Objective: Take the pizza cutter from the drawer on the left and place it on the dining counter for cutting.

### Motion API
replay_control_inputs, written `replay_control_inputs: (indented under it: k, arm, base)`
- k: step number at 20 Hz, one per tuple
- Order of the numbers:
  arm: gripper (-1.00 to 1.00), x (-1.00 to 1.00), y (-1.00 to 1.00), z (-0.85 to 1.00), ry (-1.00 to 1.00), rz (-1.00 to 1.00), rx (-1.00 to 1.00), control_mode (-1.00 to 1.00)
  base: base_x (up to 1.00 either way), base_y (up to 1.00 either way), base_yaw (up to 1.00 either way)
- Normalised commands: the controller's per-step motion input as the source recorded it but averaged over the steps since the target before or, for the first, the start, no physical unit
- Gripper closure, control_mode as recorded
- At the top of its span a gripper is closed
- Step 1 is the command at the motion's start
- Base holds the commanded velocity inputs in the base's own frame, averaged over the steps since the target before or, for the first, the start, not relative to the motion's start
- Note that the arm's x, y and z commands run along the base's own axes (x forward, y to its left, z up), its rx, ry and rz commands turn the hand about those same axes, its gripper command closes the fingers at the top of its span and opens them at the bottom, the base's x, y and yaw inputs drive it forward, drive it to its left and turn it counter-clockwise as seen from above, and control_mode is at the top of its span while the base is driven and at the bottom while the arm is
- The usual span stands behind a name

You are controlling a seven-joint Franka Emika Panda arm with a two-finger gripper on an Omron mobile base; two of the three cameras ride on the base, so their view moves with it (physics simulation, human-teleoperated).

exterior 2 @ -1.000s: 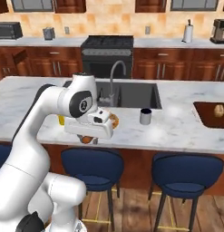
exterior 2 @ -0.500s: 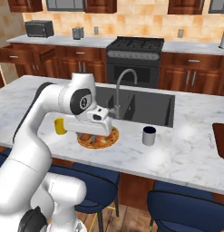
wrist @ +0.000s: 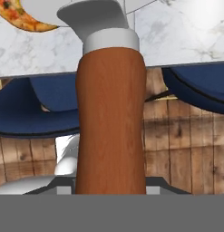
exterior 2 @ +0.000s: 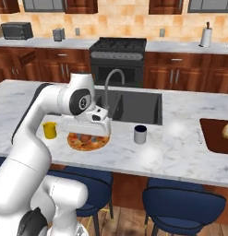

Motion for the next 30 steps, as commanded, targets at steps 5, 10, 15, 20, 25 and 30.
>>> replay_control_inputs:
  k: [5,10,15,20,25,30]
  arm:
    - [1.0,0.0,0.0,0.0,0.0,0.0,0.0,1.0]
    - [1.0,0.0,0.0,0.0,0.0,0.0,0.0,1.0]
    - [1.0,1.0,0.06,-0.35,0.04,0.05,0.06,-1.0]
    - [1.0,1.0,0.0,-0.59,0.0,0.1,0.06,-1.0]
    - [1.0,0.97,0.0,-0.76,0.0,0.1,0.01,-1.0]
    - [1.0,0.71,-0.09,-0.63,-0.05,0.06,0.02,-1.0]
  base:
    - [0.75,0.0,-0.17]
    - [0.78,0.0,0.0]
    - [0.0,0.0,0.0]
    - [0.0,0.0,0.0]
    - [0.0,0.0,0.0]
    - [0.0,0.0,0.0]
